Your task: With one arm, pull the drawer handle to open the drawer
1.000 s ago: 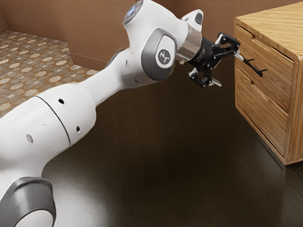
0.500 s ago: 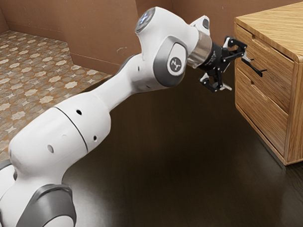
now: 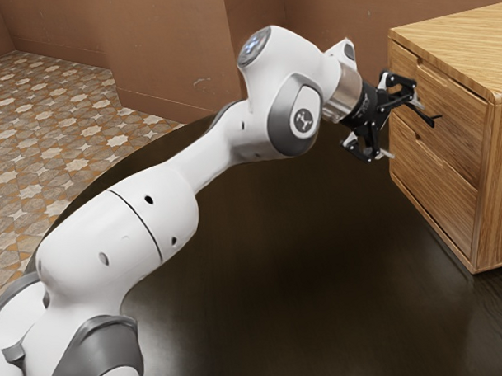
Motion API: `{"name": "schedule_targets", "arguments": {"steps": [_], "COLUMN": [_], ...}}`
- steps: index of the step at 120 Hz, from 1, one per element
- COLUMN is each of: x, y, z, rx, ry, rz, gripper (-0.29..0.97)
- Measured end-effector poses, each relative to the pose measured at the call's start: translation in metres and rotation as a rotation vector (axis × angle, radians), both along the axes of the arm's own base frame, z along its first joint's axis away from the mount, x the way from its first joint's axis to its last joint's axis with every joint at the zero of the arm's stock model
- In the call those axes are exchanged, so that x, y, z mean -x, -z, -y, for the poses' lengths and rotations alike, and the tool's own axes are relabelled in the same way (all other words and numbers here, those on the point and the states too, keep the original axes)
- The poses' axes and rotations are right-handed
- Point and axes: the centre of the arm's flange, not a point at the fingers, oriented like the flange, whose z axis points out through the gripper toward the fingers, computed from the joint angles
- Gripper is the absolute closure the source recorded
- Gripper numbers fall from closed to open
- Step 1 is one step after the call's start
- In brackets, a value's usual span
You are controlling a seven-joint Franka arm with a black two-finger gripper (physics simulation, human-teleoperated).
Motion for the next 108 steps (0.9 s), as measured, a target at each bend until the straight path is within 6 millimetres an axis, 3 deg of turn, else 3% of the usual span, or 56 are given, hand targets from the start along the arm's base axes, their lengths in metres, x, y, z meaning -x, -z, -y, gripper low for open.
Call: {"name": "schedule_targets", "arguments": {"steps": [26, 53, 63, 76, 82, 86, 93, 97, 102, 108], "x": [0.011, 0.063, 0.094, 0.137, 0.153, 0.164, 0.206, 0.233, 0.254, 0.258], "y": [0.000, -0.011, -0.030, -0.047, -0.068, -0.093, -0.131, -0.146, -0.160, -0.158], "z": [-0.008, -0.047, -0.091, -0.131, -0.153, -0.190, -0.306, -0.354, -0.376, -0.367], "rx": [0.005, -0.057, -0.070, -0.056, -0.048, -0.050, -0.053, -0.065, -0.096, -0.126], "ry": [-0.026, -0.084, -0.150, -0.205, -0.234, -0.286, -0.455, -0.526, -0.554, -0.520], "rz": [-0.063, -0.174, -0.189, -0.215, -0.204, -0.179, -0.172, -0.191, -0.236, -0.325], "gripper": [0.00, 0.00, 0.00, 0.01, 0.01, 0.02, 0.02, 0.02, 0.02, 0.02]}}
